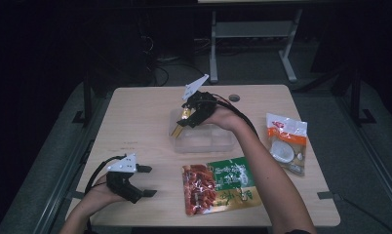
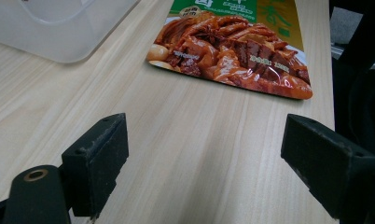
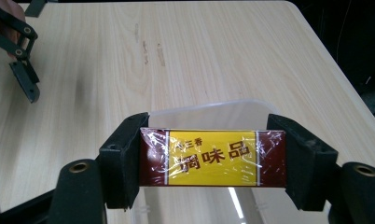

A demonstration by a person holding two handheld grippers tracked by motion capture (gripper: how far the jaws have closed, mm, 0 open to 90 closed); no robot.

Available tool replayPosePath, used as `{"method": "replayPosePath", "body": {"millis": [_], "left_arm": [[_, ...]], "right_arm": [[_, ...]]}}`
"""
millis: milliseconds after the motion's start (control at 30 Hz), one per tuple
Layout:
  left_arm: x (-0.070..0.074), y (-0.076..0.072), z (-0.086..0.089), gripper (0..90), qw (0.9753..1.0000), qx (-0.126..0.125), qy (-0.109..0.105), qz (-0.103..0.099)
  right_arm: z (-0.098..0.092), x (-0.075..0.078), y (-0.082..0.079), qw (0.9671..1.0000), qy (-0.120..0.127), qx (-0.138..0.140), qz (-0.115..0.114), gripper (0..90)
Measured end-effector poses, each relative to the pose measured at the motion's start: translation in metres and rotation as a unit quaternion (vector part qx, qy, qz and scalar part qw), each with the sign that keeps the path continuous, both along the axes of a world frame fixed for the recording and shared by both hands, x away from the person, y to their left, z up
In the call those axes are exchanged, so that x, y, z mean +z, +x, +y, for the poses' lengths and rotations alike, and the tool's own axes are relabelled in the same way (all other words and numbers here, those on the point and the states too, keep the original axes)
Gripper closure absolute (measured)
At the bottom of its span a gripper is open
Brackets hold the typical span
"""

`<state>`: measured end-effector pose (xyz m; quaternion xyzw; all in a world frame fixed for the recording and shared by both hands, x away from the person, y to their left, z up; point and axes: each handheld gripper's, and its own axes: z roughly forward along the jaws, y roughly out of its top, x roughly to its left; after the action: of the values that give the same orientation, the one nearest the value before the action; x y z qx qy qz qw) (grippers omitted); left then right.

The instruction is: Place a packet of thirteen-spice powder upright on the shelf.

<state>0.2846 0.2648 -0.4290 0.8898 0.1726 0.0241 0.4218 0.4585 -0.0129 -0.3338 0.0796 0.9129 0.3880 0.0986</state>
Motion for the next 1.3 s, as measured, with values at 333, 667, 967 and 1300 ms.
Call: {"method": "replayPosePath", "body": {"millis": [333, 667, 967, 1300], "left_arm": [[0.0, 0.0, -0.001, 14.5, 1.0, -0.002, -0.004, 0.002], [0.0, 0.0, -0.002, 14.5, 1.0, -0.007, 0.0, 0.002], [-0.001, 0.0, -0.003, 14.4, 0.9999, -0.008, -0.006, 0.007], [-0.002, 0.001, -0.003, 14.4, 0.9999, -0.012, -0.003, 0.01]], "right_arm": [[0.017, 0.001, 0.006, 1.0, 0.002, 0.009, 0.0, 31.6], [0.026, -0.01, 0.014, 0.9998, 0.012, 0.015, 0.011, 31.5], [0.032, -0.022, 0.022, 0.9995, 0.017, 0.019, 0.021, 31.3], [0.039, -0.037, 0.026, 0.9993, 0.0, 0.019, 0.033, 29.9]]}}
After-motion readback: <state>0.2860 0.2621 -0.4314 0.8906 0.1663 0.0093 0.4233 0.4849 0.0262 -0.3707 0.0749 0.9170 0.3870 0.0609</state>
